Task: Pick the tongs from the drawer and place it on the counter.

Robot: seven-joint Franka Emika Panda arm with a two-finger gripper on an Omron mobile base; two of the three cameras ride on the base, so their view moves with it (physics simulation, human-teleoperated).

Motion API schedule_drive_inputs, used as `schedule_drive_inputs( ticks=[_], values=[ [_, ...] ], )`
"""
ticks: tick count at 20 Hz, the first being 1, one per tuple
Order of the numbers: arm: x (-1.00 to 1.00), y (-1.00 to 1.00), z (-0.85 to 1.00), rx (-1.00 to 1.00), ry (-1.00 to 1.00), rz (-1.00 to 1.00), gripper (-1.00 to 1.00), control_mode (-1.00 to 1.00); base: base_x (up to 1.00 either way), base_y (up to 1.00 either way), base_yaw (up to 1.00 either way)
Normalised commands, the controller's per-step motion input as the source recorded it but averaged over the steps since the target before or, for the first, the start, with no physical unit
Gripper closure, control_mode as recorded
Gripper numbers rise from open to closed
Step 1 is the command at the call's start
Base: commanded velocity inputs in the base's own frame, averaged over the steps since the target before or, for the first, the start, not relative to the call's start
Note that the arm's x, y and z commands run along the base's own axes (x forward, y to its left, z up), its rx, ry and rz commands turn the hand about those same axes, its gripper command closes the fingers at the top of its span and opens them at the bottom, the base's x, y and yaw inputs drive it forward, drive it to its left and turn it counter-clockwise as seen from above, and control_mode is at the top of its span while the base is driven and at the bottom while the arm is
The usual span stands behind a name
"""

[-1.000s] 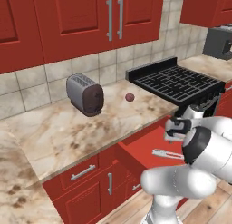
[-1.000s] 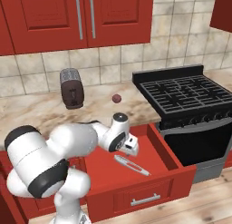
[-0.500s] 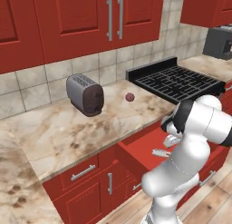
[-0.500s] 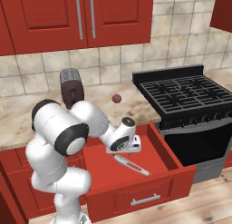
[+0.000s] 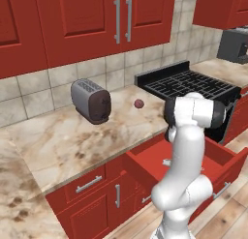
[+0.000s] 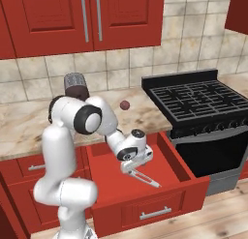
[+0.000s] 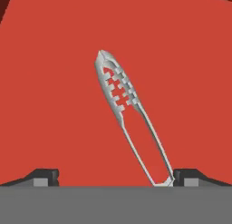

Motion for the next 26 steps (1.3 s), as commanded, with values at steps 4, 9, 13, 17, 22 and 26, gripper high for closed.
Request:
schedule_drive_inputs(
  ticks=[4, 9, 13, 17, 22, 26],
  values=[
    [0.31, -0.28, -0.59, -0.16, 0.00, 0.37, -1.00, -1.00, 0.00, 0.00, 0.00],
    [0.28, -0.27, -0.71, -0.15, 0.02, 0.34, -1.00, -1.00, 0.00, 0.00, 0.00],
    [0.26, -0.29, -0.70, -0.13, 0.01, 0.32, -1.00, -1.00, 0.00, 0.00, 0.00],
    [0.18, -0.23, -0.72, -0.14, 0.00, 0.29, -1.00, -1.00, 0.00, 0.00, 0.00],
    [0.17, -0.12, -0.68, -0.18, 0.03, 0.25, 1.00, -1.00, 0.00, 0.00, 0.00],
    [0.01, -0.15, -0.61, -0.16, 0.03, 0.21, 1.00, -1.00, 0.00, 0.00, 0.00]
  ],
)
